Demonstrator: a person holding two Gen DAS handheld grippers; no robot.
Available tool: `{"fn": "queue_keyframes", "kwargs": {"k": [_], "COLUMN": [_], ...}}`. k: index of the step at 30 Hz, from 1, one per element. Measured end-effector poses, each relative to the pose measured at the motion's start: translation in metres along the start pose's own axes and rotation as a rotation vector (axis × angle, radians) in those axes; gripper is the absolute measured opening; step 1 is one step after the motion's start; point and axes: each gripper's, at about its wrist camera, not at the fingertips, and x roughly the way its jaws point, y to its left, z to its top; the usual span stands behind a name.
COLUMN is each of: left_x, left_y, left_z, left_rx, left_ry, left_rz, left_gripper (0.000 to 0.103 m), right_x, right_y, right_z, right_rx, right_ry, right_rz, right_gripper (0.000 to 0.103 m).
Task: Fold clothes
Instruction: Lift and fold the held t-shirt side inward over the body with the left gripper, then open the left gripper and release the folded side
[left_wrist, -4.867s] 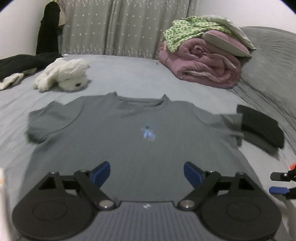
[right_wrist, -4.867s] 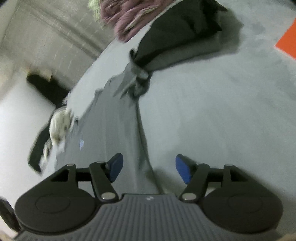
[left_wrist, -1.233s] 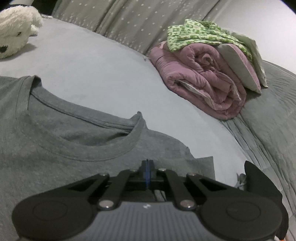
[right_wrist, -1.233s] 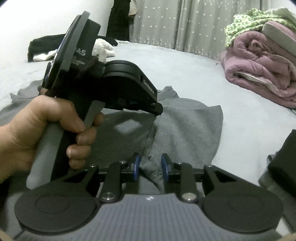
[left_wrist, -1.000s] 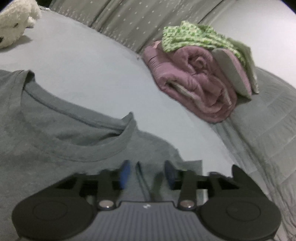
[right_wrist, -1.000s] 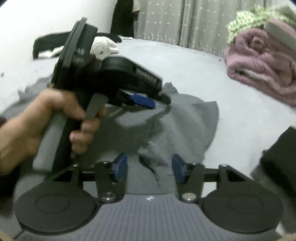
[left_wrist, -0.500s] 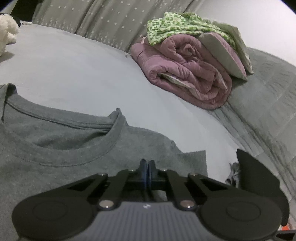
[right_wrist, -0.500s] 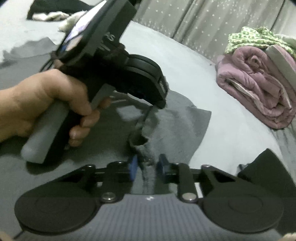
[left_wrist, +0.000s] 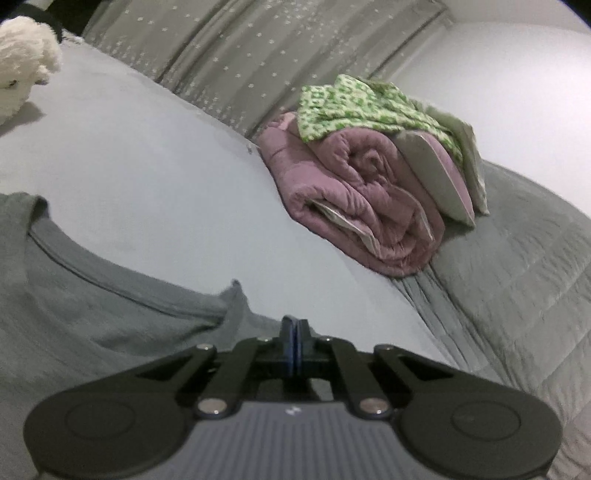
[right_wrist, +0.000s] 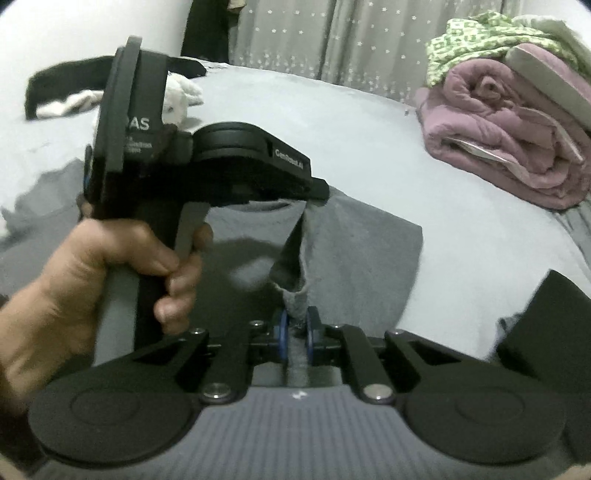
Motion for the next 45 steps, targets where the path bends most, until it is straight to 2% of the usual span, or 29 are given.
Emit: {"fn": "queue_keyframes", "kwargs": {"k": [4, 8, 12, 14, 16, 17, 20, 22, 25, 30, 33, 38, 42, 45], "left_x": [-0.007, -0.010, -0.007, -0.005, -0.005, -0.007, -0.009, -0.009, -0.013, -0.024, -0.022, -0.016, -0.018, -0.032], "left_y": [0.012, 0.024, 0.039, 0.044, 0.047, 0.047, 0.042, 0.040, 0.039, 0.036, 0.038, 0.036, 0.029, 0.018], "left_z": [0.013, 0.023, 0.024, 0.023, 0.023, 0.023, 0.026, 0.028, 0.031, 0.039, 0.039, 0.037, 0.037, 0.043], "left_rx": [-0.035, -0.047, -0.065, -0.073, -0.077, -0.078, -0.056, -0.043, -0.035, -0.010, 0.017, 0.085, 0.138, 0.172], "left_ry": [0.004, 0.021, 0.043, 0.048, 0.046, 0.042, 0.049, 0.058, 0.072, 0.048, 0.081, 0.167, 0.184, 0.171], "left_rz": [0.029, 0.061, 0.096, 0.117, 0.134, 0.132, 0.150, 0.181, 0.219, 0.260, 0.318, 0.350, 0.358, 0.314], "left_gripper": [0.001, 0.001, 0.001, 0.001, 0.001, 0.001, 0.001, 0.001, 0.001, 0.001, 0.001, 0.001, 0.001, 0.001], "right_x": [0.007, 0.019, 0.036, 0.042, 0.044, 0.042, 0.029, 0.017, 0.010, 0.008, 0.009, 0.012, 0.005, 0.003], "right_y": [0.013, 0.030, 0.041, 0.044, 0.043, 0.041, 0.033, 0.030, 0.027, 0.018, 0.013, 0.001, -0.001, -0.008], "right_z": [0.007, 0.010, 0.010, 0.010, 0.009, 0.009, 0.012, 0.011, 0.010, 0.001, -0.002, -0.004, -0.011, -0.015], "right_rx": [0.025, 0.016, -0.013, -0.024, -0.013, -0.008, 0.035, 0.055, 0.063, 0.088, 0.100, 0.118, 0.112, 0.129], "right_ry": [-0.004, -0.002, 0.035, 0.058, 0.060, 0.059, 0.036, 0.011, 0.004, 0.022, 0.029, 0.054, 0.048, 0.044], "right_rz": [0.056, 0.076, 0.088, 0.098, 0.108, 0.117, 0.155, 0.169, 0.155, 0.150, 0.135, 0.085, 0.045, 0.016], "right_gripper": [0.010, 0.010, 0.011, 0.022, 0.024, 0.027, 0.045, 0.046, 0.047, 0.049, 0.052, 0.053, 0.058, 0.060]}}
